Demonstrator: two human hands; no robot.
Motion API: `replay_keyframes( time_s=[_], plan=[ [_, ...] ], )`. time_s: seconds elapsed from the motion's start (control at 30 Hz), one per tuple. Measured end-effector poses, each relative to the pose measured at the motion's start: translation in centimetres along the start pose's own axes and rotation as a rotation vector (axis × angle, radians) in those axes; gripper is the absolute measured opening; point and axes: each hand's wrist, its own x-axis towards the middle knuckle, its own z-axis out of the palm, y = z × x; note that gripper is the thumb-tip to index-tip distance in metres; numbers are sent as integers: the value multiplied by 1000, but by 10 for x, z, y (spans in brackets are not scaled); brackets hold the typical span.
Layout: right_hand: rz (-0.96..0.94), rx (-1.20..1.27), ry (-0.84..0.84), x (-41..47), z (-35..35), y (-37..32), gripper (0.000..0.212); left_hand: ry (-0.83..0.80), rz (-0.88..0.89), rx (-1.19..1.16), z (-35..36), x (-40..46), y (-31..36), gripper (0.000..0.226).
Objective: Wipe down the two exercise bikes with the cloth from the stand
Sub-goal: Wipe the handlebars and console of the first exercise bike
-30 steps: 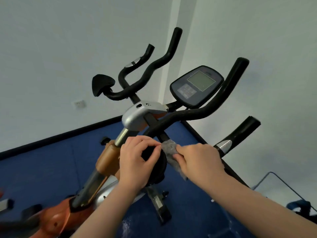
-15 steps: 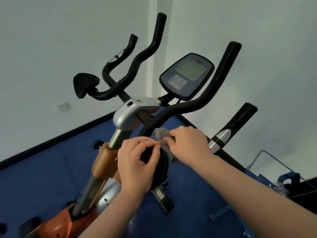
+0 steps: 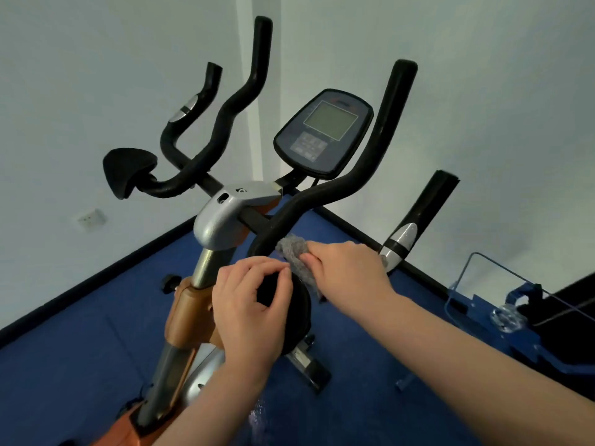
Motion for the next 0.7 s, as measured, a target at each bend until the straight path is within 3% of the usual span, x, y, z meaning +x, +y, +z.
replay_keyframes(
  time_s=[0.13,0.27,0.37,0.5,0.63,0.7],
  plan=[
    [-240,-50,158,-41,2,21,37,-84,-4,92,-2,6,11,14],
    [-518,-22,256,-45,-3,76,28,-216,182,40,14,24,32,16],
    [-412,72,381,-30,-22,114,27,-370,186,-53,38,44,52,21],
    [-189,207,523,-41,10,81,23,-408,80,-1,54,51,51,20],
    [-425,30,479,-38,9,98,30,-438,106,181,51,44,41,18],
    [-415,-20,502,-15,-15,121,33,-487,112,242,50,45,42,19]
  ],
)
